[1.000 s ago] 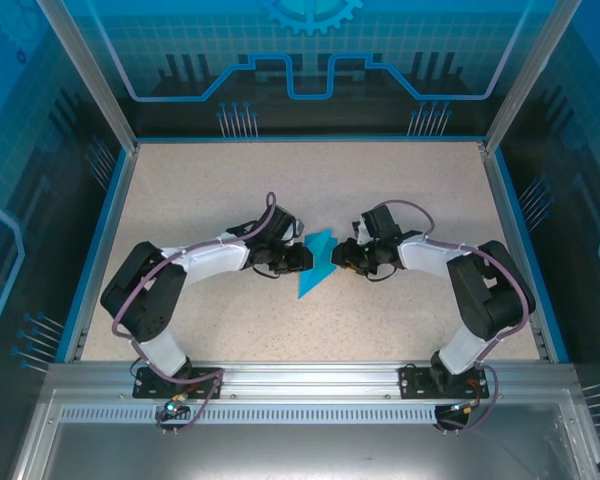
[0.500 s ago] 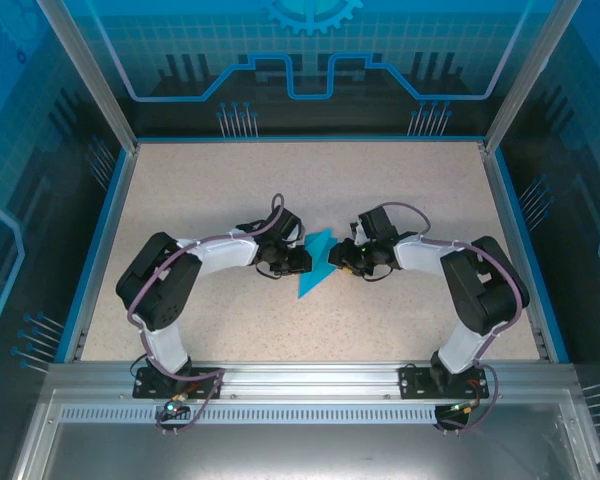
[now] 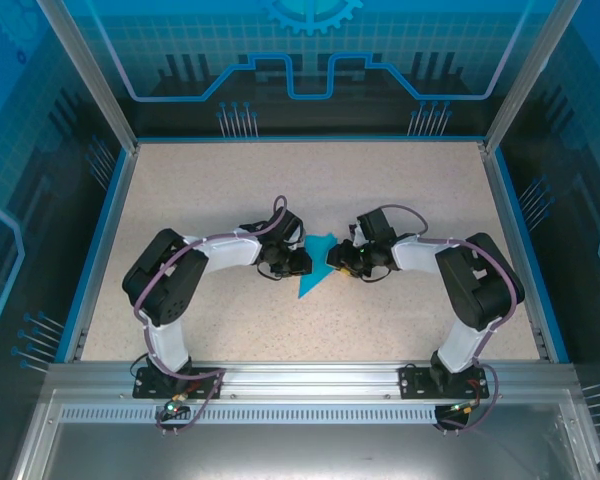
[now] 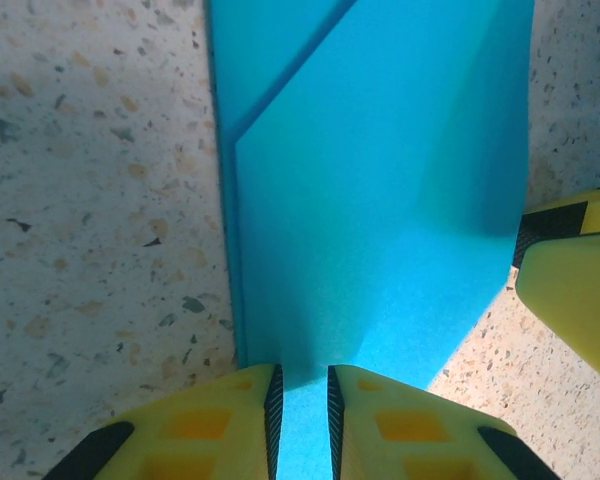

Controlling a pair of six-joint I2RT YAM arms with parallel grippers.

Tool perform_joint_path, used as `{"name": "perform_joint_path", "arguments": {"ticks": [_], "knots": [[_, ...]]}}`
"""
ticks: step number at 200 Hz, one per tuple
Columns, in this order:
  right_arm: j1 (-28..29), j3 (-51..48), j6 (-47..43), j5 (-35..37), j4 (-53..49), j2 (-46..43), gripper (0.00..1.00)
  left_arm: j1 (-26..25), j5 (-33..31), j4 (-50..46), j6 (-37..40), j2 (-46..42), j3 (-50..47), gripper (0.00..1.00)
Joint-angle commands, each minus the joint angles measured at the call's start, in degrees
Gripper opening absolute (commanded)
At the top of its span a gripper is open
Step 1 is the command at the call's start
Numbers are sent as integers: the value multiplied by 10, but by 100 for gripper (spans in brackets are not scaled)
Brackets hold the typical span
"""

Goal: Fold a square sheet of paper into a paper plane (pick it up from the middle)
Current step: Fourth fold the wing at the center of the table, then rotate the paper at the center of the table.

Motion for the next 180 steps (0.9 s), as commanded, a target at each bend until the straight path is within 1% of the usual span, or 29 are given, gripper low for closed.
{"name": "perform_joint_path", "arguments": {"ticks": [1, 19, 70, 93, 151, 180], "knots": [[7, -5, 17, -21, 28, 9, 39, -4, 5, -13, 15, 12, 15, 23], [7, -3, 20, -20, 28, 16, 40, -4, 7, -13, 14, 13, 16, 23], [8, -14, 32, -42, 80, 14, 44, -4, 5, -13, 12, 5, 11, 23], [11, -14, 34, -44, 96, 18, 44, -5, 3, -9, 8, 0, 7, 23], [18, -15, 28, -29, 126, 29, 44, -5, 1, 8, -8, -11, -9, 23], [21, -17, 42, -21, 127, 38, 44, -5, -2, 13, -15, -14, -14, 23]]}}
